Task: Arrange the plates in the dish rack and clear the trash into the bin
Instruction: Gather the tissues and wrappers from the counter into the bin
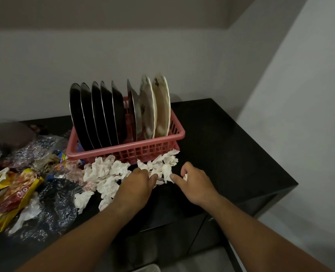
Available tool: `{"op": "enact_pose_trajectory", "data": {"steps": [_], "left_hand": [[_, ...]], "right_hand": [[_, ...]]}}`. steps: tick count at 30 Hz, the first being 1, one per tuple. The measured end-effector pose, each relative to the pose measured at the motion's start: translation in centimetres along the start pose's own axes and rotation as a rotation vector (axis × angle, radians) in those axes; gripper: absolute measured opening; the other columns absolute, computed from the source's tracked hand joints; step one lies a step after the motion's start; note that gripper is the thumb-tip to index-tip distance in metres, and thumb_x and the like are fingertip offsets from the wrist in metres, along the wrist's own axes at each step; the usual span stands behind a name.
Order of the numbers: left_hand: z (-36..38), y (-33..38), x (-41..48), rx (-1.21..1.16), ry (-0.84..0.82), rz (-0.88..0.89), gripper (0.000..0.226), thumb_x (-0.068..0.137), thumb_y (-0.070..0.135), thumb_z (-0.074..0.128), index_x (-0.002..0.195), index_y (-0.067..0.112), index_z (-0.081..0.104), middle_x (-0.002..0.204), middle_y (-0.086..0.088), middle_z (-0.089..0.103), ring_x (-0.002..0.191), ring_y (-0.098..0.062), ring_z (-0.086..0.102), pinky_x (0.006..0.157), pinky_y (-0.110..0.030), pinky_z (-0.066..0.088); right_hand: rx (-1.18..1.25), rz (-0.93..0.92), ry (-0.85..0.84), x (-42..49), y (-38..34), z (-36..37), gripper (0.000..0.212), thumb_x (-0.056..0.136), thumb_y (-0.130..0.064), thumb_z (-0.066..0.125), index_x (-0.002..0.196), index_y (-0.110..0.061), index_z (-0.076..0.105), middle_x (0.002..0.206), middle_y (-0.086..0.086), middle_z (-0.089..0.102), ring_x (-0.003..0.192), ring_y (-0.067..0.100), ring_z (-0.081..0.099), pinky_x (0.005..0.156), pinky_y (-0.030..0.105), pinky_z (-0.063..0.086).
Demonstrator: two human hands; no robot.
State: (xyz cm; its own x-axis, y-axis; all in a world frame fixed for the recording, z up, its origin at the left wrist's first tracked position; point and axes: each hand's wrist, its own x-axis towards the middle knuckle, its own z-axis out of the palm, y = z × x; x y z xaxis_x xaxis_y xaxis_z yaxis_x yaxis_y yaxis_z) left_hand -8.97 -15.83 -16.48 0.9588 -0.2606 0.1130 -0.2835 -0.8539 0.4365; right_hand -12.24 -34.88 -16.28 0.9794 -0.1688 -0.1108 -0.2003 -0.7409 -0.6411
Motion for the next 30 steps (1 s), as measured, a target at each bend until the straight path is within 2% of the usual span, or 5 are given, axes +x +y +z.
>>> {"op": "enact_pose_trajectory", "data": {"steps": [3, 7, 20, 26, 30], "left_hand": [[1.4, -0.5, -0.1, 0.237, -0.017, 0.018, 0.040, 0.100, 0.049, 0.035, 0.110, 0.014, 0.051, 0.105, -0.005, 0.056, 0.086, -0.022, 0.062, 0.063, -0.028, 0.040], [3.2, -0.6, -0.7, 0.306, -0.038, -0.062, 0.048, 0.097, 0.055, 0.038, 0.125, 0.017, 0.040, 0.113, -0.003, 0.056, 0.088, -0.022, 0.064, 0.059, -0.029, 0.040], [3.6, -1.8, -0.7, 0.159, -0.088, 0.005, 0.035, 0.095, 0.050, 0.048, 0.107, 0.017, 0.057, 0.114, 0.001, 0.040, 0.086, -0.015, 0.055, 0.069, -0.028, 0.047], [3.0, -1.1, -1.0, 0.150, -0.118, 0.059, 0.028, 0.100, 0.040, 0.041, 0.117, 0.018, 0.044, 0.114, 0.000, 0.048, 0.090, -0.017, 0.058, 0.068, -0.026, 0.043], [1.8, -0.9, -1.0, 0.138, -0.132, 0.110, 0.018, 0.100, 0.025, 0.042, 0.113, 0.015, 0.047, 0.111, -0.002, 0.052, 0.085, -0.019, 0.058, 0.066, -0.028, 0.043]], "right_hand": [[-0.164, -0.045, -0.042, 1.1, -0.8, 0.5, 0.012, 0.097, -0.043, 0.052, 0.102, -0.034, 0.049, 0.096, -0.004, 0.058, 0.075, 0.012, 0.055, 0.059, 0.029, 0.041], [-0.316, -0.073, -0.144, 2.5, -1.4, 1.1, 0.057, 0.097, -0.048, 0.051, 0.148, -0.043, 0.026, 0.134, 0.005, 0.050, 0.112, 0.027, 0.055, 0.080, 0.036, 0.044], [-0.342, -0.040, -0.130, 2.1, -0.6, 1.0, 0.032, 0.092, -0.048, 0.061, 0.111, -0.023, 0.053, 0.108, -0.001, 0.053, 0.091, 0.016, 0.053, 0.075, 0.032, 0.046], [-0.287, 0.022, -0.140, 2.1, -0.5, 0.5, 0.045, 0.095, -0.023, 0.057, 0.137, -0.022, 0.040, 0.115, 0.003, 0.058, 0.096, 0.018, 0.057, 0.077, 0.033, 0.051], [-0.349, 0.051, -0.140, 2.1, -0.5, 0.6, 0.030, 0.097, -0.030, 0.055, 0.125, -0.018, 0.052, 0.122, 0.006, 0.051, 0.100, 0.019, 0.054, 0.084, 0.035, 0.052]]}}
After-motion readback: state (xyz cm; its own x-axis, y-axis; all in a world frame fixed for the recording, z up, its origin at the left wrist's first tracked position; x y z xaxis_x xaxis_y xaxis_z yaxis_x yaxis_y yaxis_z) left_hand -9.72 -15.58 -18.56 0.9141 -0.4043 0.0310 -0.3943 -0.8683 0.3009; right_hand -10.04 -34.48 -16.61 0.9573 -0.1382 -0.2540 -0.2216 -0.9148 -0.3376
